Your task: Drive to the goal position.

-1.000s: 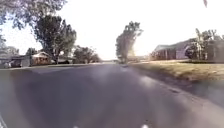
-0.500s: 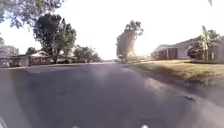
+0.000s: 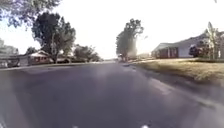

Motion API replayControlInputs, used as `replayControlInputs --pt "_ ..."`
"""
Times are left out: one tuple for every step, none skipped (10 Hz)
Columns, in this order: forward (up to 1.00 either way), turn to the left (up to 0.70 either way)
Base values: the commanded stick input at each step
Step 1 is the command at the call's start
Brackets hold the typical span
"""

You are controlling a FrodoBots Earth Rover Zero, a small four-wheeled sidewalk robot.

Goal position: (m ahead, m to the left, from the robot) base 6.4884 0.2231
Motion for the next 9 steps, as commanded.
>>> replayControlInputs --pt "1.00 0.03" --pt "1.00 0.03" --pt "1.00 0.03" --pt "1.00 0.03" --pt "1.00 0.03" --pt "1.00 0.02" --pt "1.00 0.02" --pt "1.00 0.02" --pt "1.00 0.02"
